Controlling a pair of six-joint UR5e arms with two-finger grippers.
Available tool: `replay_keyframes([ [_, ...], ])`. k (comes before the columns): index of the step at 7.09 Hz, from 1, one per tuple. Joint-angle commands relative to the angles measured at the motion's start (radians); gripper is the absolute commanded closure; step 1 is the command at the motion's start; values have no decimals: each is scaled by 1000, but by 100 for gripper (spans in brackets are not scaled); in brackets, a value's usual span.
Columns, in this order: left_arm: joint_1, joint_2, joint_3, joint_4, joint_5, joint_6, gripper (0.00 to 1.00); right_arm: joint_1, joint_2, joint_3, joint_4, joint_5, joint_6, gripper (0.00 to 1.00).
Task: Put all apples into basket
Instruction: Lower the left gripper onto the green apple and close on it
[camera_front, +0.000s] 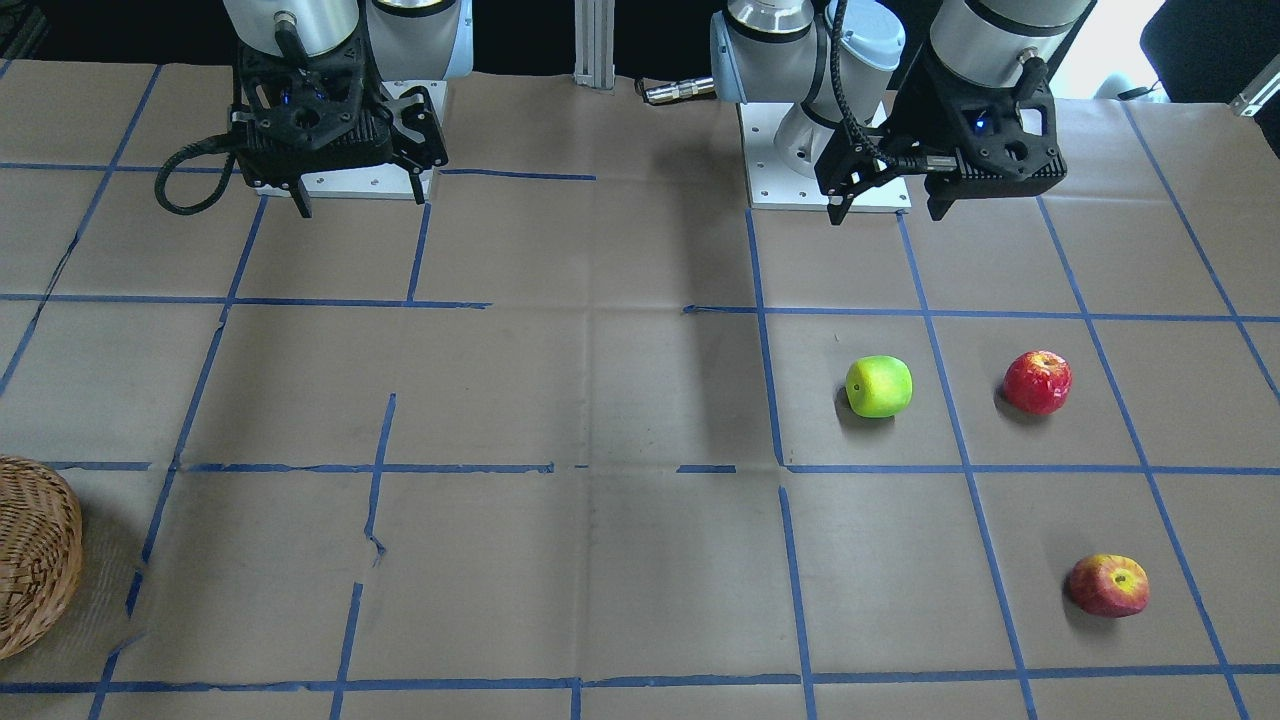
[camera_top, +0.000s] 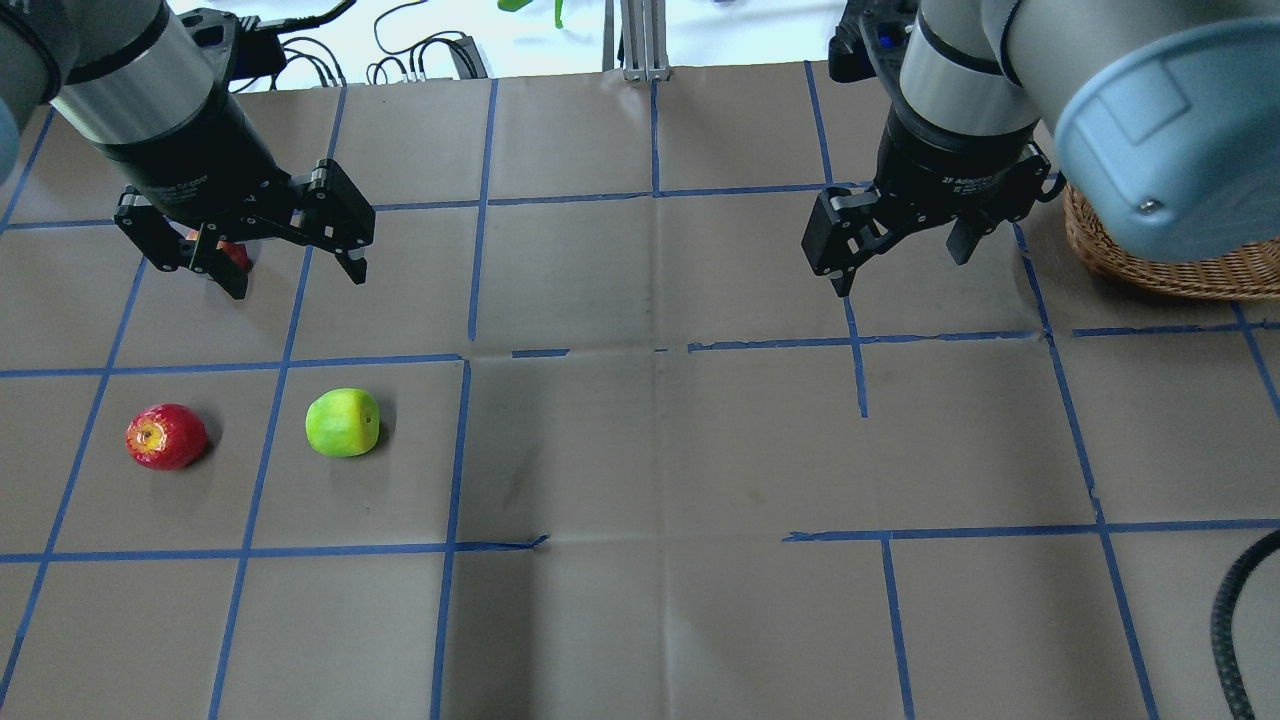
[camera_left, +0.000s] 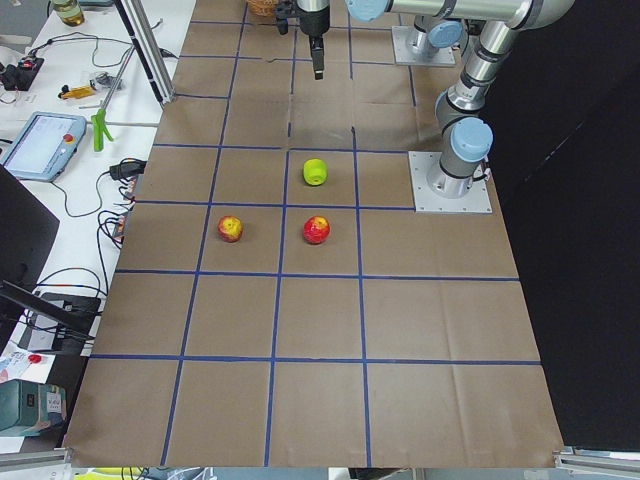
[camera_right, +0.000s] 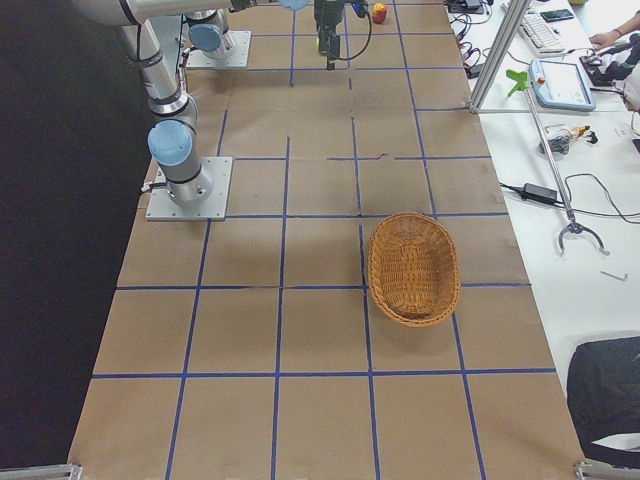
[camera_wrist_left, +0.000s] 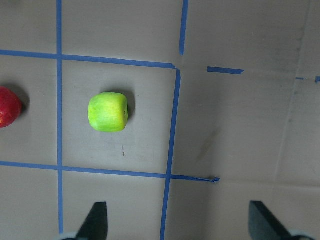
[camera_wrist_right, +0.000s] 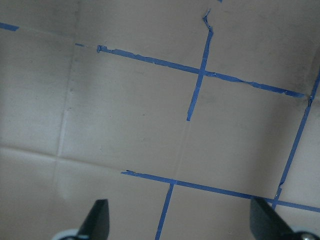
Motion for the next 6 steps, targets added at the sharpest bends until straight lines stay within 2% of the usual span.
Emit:
replay_keyframes([
  [1, 0, 5, -4, -2, 2, 7, 2, 0, 0, 0, 0, 0, 0, 0],
  [3, 18, -39, -5, 19, -5, 68, 2, 0, 0, 0, 1, -2, 0, 0],
  [4, 43, -103, -16, 74, 1, 135, 2, 0, 0, 0, 0, -2, 0, 0],
  [6, 179, -197, -135, 258, -2, 140, 2, 0, 0, 0, 0, -2, 0, 0],
])
